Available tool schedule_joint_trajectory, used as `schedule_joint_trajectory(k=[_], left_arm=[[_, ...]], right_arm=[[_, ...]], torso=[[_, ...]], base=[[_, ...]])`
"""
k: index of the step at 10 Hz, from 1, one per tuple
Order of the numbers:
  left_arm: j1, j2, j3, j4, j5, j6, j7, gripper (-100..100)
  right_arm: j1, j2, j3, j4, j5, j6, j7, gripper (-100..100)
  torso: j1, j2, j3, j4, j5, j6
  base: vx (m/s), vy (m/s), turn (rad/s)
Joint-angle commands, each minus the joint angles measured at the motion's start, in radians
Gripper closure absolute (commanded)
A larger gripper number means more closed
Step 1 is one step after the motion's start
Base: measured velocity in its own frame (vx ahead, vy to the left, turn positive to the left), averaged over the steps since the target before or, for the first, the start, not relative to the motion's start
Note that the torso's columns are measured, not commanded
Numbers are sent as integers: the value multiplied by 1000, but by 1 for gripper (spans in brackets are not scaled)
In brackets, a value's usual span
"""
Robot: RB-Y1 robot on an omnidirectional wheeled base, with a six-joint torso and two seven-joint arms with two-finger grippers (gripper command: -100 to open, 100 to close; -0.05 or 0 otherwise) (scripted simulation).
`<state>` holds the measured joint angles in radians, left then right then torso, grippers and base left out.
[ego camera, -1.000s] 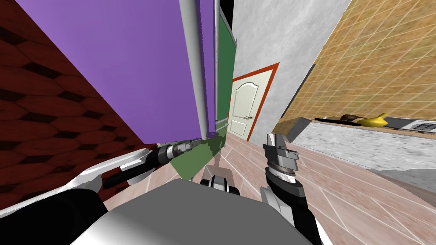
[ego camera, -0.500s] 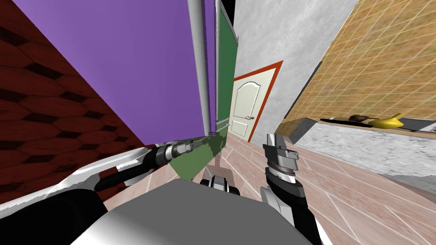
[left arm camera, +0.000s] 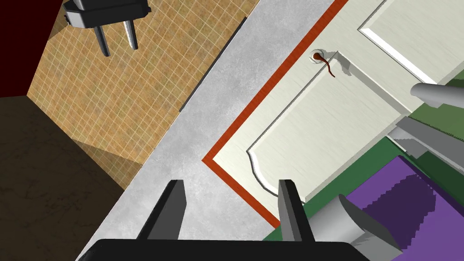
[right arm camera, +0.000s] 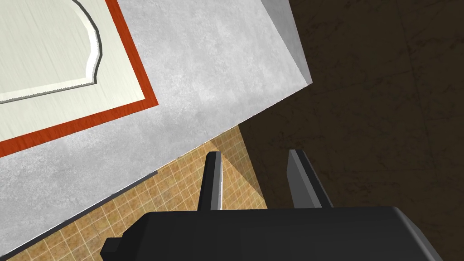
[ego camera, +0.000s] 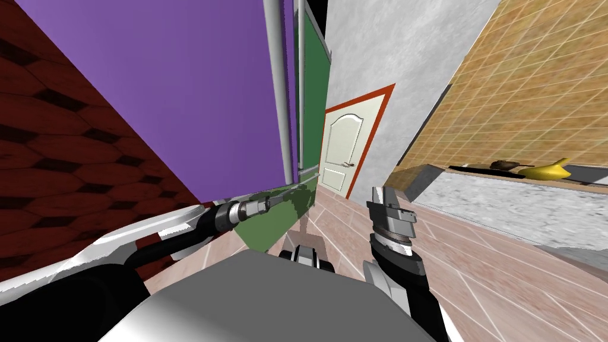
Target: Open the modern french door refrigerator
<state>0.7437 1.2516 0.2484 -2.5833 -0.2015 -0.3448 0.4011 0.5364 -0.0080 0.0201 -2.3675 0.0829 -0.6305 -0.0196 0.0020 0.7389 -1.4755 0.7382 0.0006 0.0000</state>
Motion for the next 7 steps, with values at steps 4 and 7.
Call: schedule_joint_trajectory(k=[4, 7], left_arm=[[-3, 38, -4, -6, 0, -102, 3, 100], [-4, 58, -6, -9, 0, -153, 4, 100]], right_arm=[[0, 0, 0, 0, 0, 0, 0, 0], [0, 0, 0, 0, 0, 0, 0, 0]], torso=[[-2, 1, 1, 0, -1, 0], [-4, -3, -2, -1, -1, 0]], base=[[-143, 100, -83], [-107, 73, -81]])
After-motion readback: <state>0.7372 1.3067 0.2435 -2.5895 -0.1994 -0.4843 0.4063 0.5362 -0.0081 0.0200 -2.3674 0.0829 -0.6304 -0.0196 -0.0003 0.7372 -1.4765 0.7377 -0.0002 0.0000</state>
